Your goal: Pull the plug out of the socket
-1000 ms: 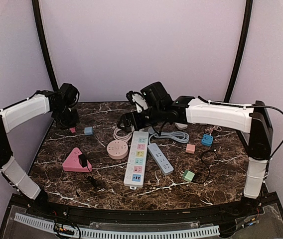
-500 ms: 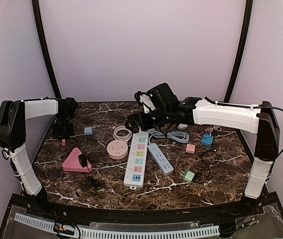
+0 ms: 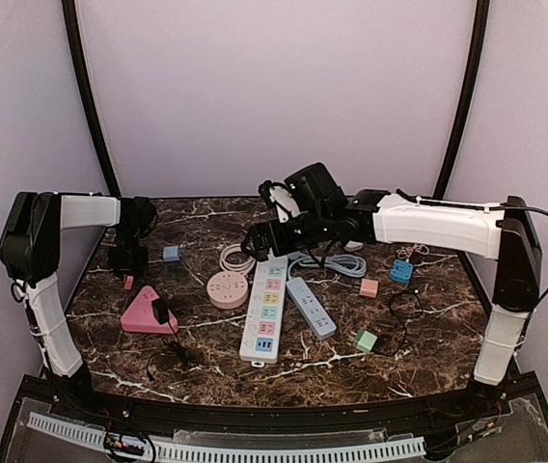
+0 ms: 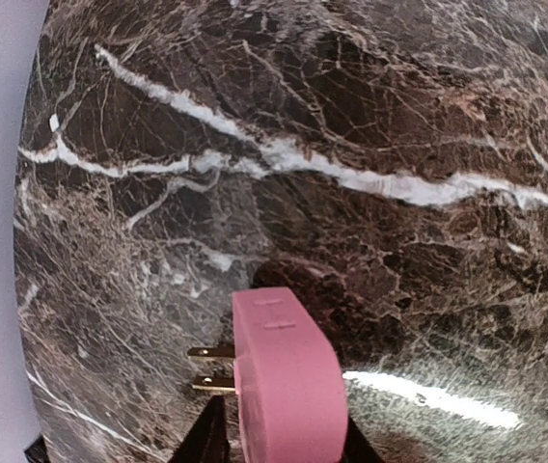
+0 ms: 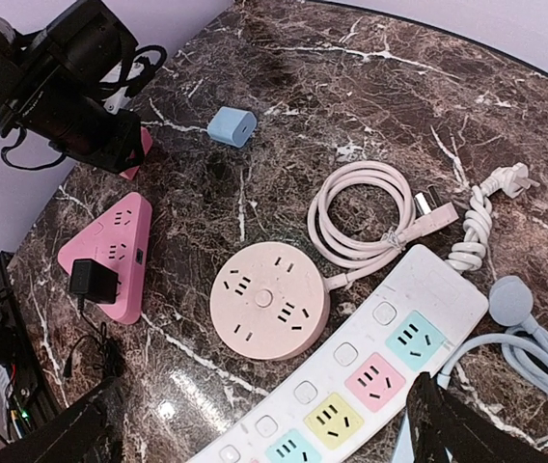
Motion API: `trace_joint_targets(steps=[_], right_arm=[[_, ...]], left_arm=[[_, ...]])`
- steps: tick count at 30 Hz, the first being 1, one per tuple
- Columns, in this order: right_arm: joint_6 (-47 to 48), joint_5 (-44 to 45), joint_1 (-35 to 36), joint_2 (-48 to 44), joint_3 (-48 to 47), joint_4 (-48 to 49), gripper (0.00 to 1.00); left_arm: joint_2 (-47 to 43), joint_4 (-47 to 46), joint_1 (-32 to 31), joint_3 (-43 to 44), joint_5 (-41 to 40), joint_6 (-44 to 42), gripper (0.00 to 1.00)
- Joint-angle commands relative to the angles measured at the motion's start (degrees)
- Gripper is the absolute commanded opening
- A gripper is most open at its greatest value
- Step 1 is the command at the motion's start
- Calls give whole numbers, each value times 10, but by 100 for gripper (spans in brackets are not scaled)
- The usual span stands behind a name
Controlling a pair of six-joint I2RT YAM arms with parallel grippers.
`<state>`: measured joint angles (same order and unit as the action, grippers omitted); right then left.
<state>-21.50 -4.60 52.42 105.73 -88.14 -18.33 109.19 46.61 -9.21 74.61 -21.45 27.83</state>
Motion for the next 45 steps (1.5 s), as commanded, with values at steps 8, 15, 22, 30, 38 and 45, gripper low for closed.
trace_joint_targets(steps=[8, 15, 22, 30, 38, 45], right_arm=[[-3, -17, -3, 3, 2, -2, 99], [-3, -29, -1, 18, -1, -3, 99], [-1, -33, 9, 42, -19, -8, 99], [0, -35, 21, 67, -41, -14, 99], [4, -46, 37, 111, -89, -28, 98], [6, -52, 45, 137, -118, -36, 99]], left_arm=[[-5, -3, 3, 10, 43, -11, 44], [-43, -13, 3, 2, 84, -11, 59], [-99, -39, 3, -30, 138, 4, 71], [-201, -106, 3, -147, 229, 66, 78], [-291, -184, 3, -259, 308, 130, 86], [-287, -230, -7, -297, 342, 156, 88]])
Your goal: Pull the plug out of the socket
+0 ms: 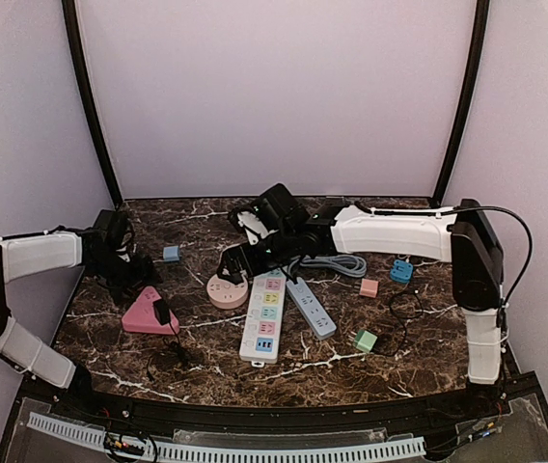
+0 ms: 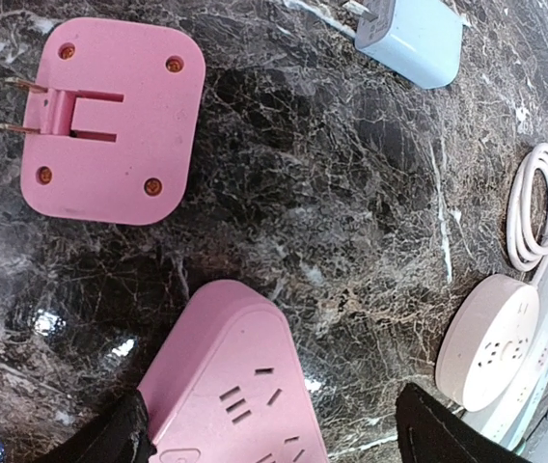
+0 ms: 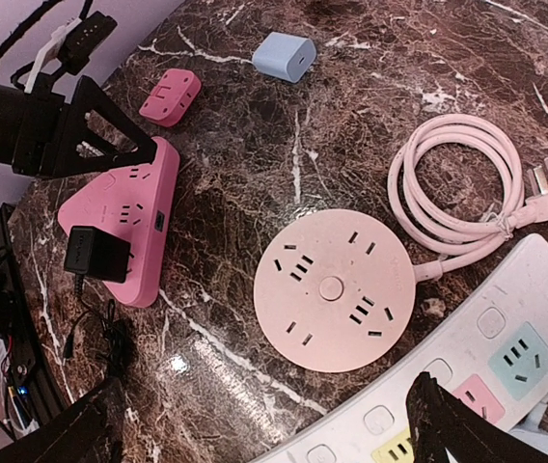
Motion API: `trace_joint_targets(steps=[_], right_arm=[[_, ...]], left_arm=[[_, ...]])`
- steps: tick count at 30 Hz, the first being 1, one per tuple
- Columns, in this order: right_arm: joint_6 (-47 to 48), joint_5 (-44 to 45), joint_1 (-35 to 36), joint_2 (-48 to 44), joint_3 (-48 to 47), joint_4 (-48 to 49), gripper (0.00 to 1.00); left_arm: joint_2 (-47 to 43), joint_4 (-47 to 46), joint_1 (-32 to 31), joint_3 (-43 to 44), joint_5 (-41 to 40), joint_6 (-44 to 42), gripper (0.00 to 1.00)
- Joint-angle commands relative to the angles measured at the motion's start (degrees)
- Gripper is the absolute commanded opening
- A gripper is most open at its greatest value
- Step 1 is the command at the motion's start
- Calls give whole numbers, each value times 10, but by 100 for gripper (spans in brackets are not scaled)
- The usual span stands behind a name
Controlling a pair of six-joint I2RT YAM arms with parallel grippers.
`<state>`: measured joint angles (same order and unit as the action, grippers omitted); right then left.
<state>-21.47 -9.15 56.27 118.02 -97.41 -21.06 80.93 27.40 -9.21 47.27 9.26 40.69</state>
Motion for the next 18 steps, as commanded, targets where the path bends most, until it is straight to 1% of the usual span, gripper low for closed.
trace_joint_targets(steps=[1, 7, 10, 14, 17, 18], right_arm=[[6, -7, 7, 16, -28, -11, 99], [6, -8, 10, 21, -35, -13, 99], [6, -8, 12, 23, -39, -16, 99], [4, -7, 21, 27, -46, -25, 99], [-1, -4, 35, 31, -58, -44, 99], [-5, 0, 41, 32, -62, -49, 99]], left_arm=[[-4, -40, -11, -27, 37, 34, 88], [8, -74, -59, -31, 52, 81, 88], [18, -92, -103, -28, 51, 111, 88], [25, -112, -156, -30, 32, 180, 88], [14, -101, -169, -28, 3, 197, 88], [10, -86, -170, -25, -17, 194, 89]])
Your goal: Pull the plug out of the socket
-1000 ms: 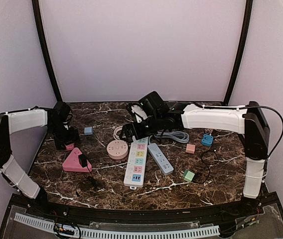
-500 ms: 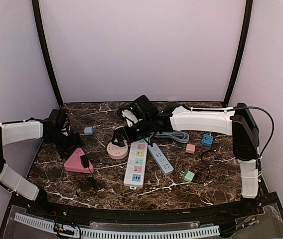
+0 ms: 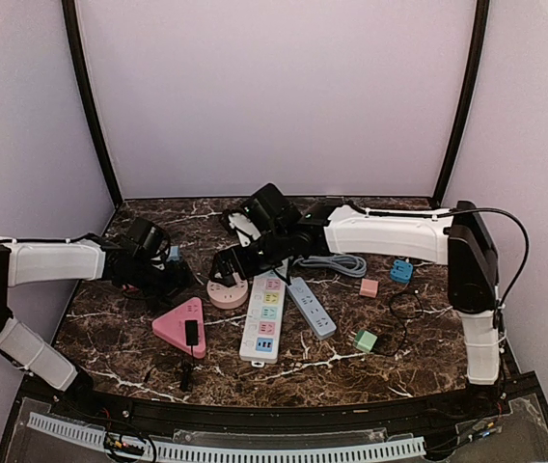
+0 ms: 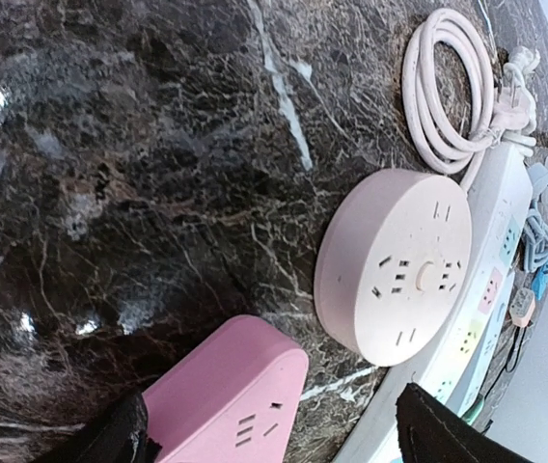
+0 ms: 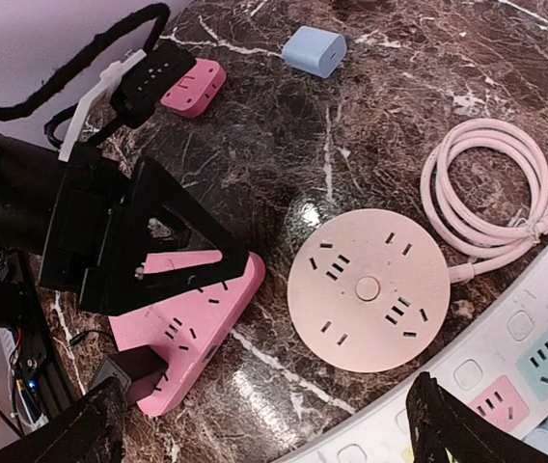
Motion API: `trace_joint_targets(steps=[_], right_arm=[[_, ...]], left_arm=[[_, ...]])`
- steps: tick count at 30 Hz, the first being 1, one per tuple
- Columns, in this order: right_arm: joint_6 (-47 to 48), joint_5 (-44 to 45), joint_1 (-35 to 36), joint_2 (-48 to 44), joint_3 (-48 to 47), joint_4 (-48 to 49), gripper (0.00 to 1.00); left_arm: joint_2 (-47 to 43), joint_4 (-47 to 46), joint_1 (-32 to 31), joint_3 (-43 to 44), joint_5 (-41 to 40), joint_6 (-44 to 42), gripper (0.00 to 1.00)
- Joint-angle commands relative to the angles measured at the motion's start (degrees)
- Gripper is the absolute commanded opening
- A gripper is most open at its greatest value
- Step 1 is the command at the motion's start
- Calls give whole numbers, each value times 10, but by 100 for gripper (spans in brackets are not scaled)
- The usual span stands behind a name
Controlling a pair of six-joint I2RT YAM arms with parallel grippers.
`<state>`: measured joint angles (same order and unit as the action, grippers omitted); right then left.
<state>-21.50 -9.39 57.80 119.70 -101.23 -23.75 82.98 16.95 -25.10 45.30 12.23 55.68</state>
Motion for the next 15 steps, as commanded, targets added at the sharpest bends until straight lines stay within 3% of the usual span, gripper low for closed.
trace_joint_targets(steps=[1, 5, 15], right_arm=[[-7, 3, 32, 17, -28, -31, 99], [-1, 10, 65, 31, -50, -59, 98], [-7, 30, 113, 112, -155, -137, 91]], left_arm=[[-21, 29, -11, -2, -59, 41, 89], [-43, 114, 3, 14, -107, 9, 91], [-85, 126, 38, -21, -93, -30, 92]])
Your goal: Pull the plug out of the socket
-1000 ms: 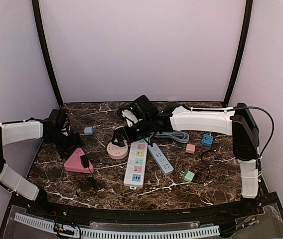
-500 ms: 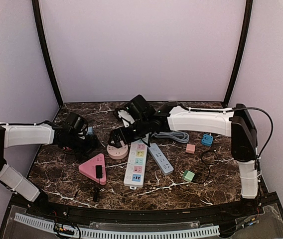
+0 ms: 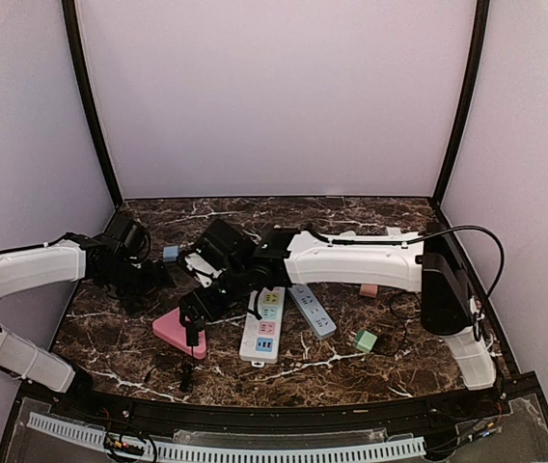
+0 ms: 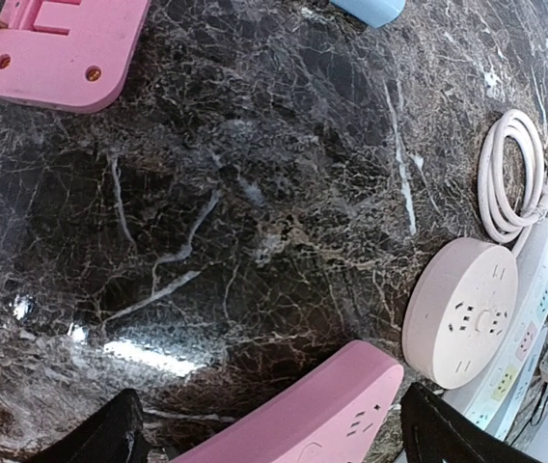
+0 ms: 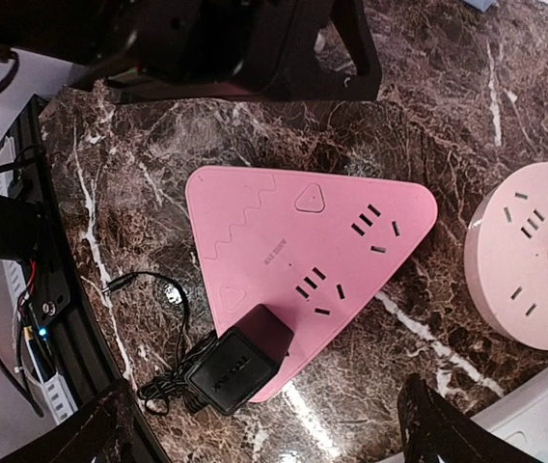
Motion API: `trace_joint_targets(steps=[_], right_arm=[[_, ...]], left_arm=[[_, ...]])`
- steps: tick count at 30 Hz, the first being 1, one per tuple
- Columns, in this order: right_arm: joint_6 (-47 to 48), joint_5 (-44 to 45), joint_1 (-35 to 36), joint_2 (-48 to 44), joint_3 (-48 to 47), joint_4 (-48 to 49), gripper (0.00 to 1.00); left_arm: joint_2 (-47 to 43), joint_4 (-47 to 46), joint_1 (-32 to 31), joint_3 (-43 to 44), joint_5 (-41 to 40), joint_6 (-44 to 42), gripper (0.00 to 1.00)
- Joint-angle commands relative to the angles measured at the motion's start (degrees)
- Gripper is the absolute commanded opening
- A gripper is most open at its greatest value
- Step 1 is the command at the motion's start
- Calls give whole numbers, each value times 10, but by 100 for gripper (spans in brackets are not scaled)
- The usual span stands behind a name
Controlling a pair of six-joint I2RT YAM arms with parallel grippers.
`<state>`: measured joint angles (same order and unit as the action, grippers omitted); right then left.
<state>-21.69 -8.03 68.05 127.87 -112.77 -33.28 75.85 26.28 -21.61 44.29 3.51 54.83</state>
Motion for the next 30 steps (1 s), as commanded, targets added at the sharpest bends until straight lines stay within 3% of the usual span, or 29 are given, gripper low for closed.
trace_joint_targets(steps=[1, 5, 16, 21, 27, 30], right_arm=[[-5, 17, 13, 39, -49, -48, 90], [0, 23, 21, 71, -90, -77, 84], [13, 12, 30, 117, -159, -124, 55], [19, 11, 30, 126, -169, -139, 50], [23, 14, 32, 136, -181, -156, 52], [24, 19, 32, 136, -179, -155, 46]], left_arm=[[-14, 33, 3, -10, -6, -24, 92], [-20, 30, 4, -12, -5, -27, 92], [0, 4, 4, -9, 23, -40, 92], [4, -8, 3, -2, 42, -39, 91], [6, -21, 4, 3, 62, -34, 91], [6, -21, 4, 6, 65, -34, 91]])
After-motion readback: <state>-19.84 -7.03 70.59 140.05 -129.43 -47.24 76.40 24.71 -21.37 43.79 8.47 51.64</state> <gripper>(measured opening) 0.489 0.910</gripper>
